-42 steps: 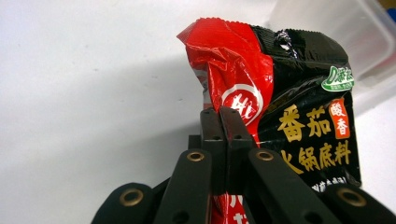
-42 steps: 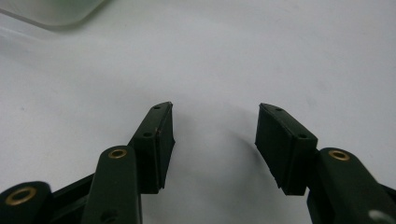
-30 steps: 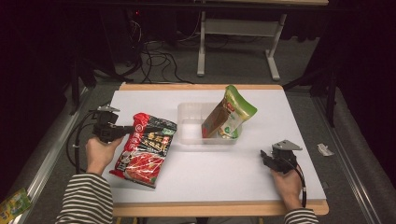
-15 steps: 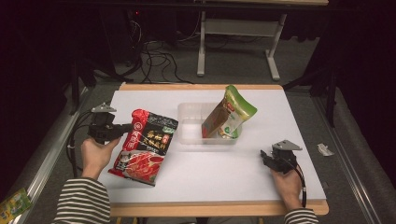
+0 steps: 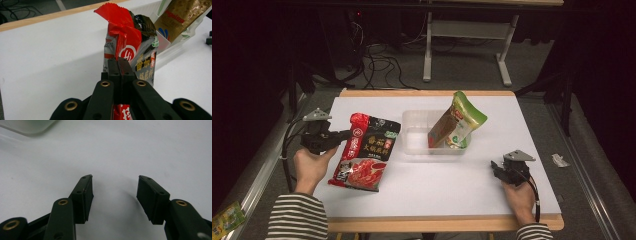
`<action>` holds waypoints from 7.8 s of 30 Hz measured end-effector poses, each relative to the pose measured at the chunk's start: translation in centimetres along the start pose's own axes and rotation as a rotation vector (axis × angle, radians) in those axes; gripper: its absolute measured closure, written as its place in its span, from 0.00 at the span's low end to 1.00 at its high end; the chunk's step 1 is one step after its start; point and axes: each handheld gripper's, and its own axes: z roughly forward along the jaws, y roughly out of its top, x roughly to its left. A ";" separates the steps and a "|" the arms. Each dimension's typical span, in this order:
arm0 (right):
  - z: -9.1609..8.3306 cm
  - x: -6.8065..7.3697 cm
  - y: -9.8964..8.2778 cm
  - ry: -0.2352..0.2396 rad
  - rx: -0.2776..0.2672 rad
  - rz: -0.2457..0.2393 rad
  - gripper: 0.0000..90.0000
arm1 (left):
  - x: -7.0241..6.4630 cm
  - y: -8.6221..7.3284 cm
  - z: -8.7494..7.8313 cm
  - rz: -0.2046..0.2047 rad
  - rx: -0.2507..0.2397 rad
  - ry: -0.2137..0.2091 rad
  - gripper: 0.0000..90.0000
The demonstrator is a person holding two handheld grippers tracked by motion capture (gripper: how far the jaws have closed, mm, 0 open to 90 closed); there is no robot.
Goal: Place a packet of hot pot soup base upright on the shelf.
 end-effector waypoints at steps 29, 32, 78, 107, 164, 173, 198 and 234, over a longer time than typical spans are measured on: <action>0.0 -0.1 0.0 0.001 -0.001 -0.002 0.52 | -2.1 1.8 -1.0 0.026 -0.053 -0.030 1.00; 0.0 0.0 0.0 0.001 -0.001 -0.002 0.52 | -2.3 2.1 -1.1 0.028 -0.055 -0.038 1.00; 0.0 0.1 0.0 -0.008 -0.005 -0.004 0.52 | -6.7 7.3 -0.5 0.061 -0.133 -0.145 1.00; 0.0 0.1 0.0 -0.009 -0.004 -0.015 0.52 | -6.4 10.6 3.9 0.010 -0.155 -0.153 1.00; -0.1 0.5 -0.1 -0.038 -0.016 -0.045 0.53 | -9.2 9.3 11.4 0.059 -0.104 -0.151 0.97; -0.1 0.6 -0.1 -0.041 -0.015 -0.048 0.53 | -9.3 9.1 11.4 0.079 -0.090 -0.147 0.94; -0.1 0.5 -0.1 -0.037 -0.014 -0.040 0.53 | -9.0 5.3 9.6 0.149 0.019 -0.128 0.80; -0.1 0.5 -0.1 -0.035 -0.015 -0.036 0.52 | -8.9 1.4 13.7 0.123 0.198 -0.108 0.84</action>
